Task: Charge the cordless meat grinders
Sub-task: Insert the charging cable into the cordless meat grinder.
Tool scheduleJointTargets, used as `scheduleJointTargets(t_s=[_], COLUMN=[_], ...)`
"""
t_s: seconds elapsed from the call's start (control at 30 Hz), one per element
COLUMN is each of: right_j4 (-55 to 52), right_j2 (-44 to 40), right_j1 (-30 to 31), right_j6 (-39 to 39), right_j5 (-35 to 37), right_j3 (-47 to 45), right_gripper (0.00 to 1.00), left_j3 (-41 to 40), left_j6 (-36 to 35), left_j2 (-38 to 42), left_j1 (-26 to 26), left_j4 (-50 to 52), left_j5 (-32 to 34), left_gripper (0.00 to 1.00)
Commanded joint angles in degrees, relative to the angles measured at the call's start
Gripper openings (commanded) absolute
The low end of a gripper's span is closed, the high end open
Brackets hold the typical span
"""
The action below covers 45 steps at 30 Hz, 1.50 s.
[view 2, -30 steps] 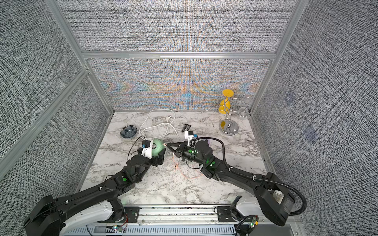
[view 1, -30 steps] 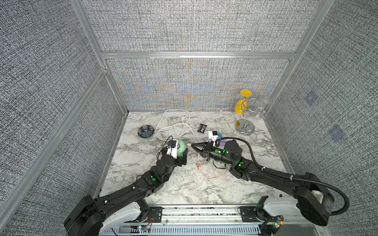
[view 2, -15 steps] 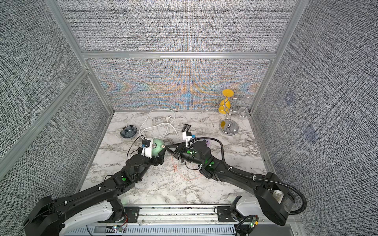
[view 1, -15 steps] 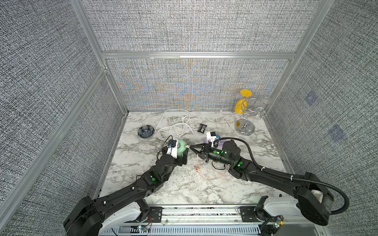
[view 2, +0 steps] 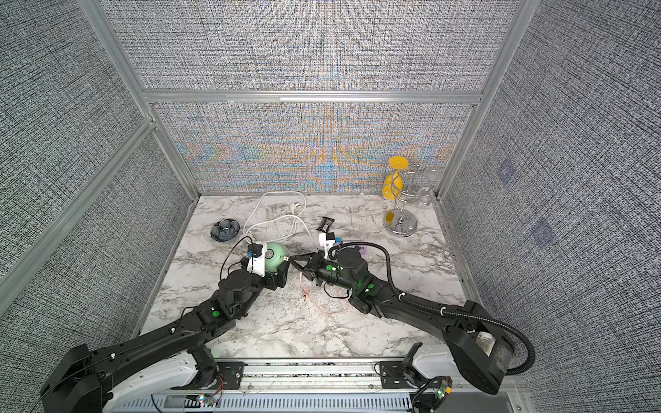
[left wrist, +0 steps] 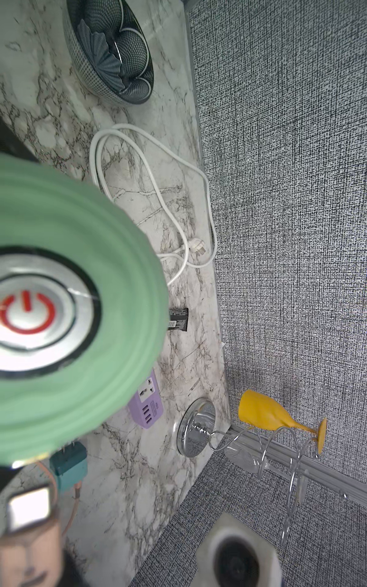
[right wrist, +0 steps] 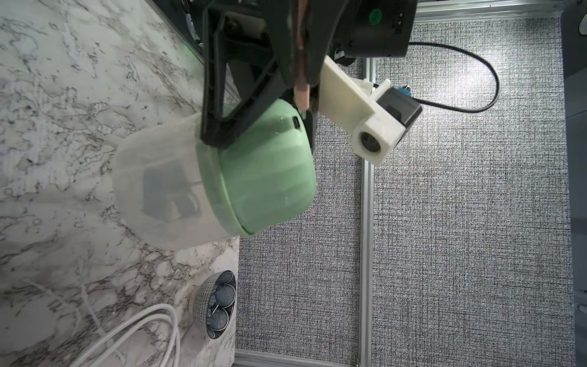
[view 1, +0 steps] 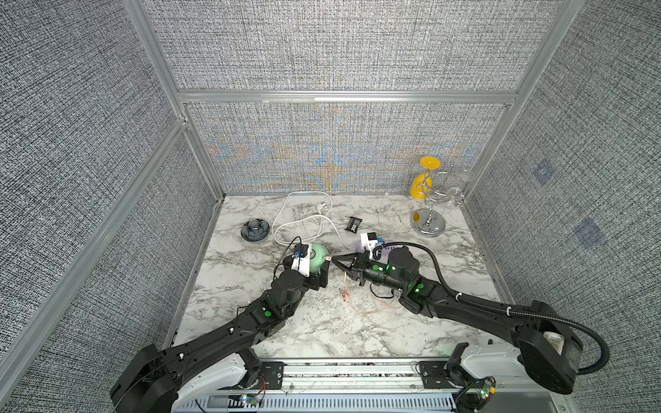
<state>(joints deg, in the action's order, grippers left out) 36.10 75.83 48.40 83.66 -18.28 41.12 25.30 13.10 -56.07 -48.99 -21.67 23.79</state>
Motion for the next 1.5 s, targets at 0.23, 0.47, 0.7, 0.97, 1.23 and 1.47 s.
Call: scheduleJointTargets(t_s=[0.23, 0.47, 0.7, 0.97, 1.23, 1.47], right_j4=[2.0, 2.5, 1.3, 1.1, 1.4, 1.4], right_j2=[1.3, 1.7, 0.6, 0.8, 0.1, 0.3], right_j1=[0.2, 0.2, 0.2, 0.1, 0.1, 0.1], right_j6=[0.1, 0.1, -0.8, -0.9, -0.6, -0.8], right_j5=[-0.3, -0.2, 0.2, 0.1, 0.4, 0.4], right_j3=[0.4, 0.6, 0.7, 0.8, 0.1, 0.3], right_gripper=[0.0, 0.0, 0.0, 0.0, 0.0, 0.0], left_j3=[0.7, 0.2, -0.1, 0.0, 0.3, 0.2], left_j6=[-0.2, 0.2, 0.4, 0.4, 0.3, 0.5], left_j2=[-0.2, -0.4, -0.5, -0.2, 0.4, 0.7], left_j1=[0.0, 0.0, 0.0, 0.0, 0.0, 0.0], left_j4=[-2.1, -2.1, -2.3, -2.2, -2.2, -1.8], left_j5=[-0.8, -1.0, -0.8, -0.9, -0.5, -0.7], left_gripper=[0.74, 0.74, 0.74, 0.74, 0.74, 0.74])
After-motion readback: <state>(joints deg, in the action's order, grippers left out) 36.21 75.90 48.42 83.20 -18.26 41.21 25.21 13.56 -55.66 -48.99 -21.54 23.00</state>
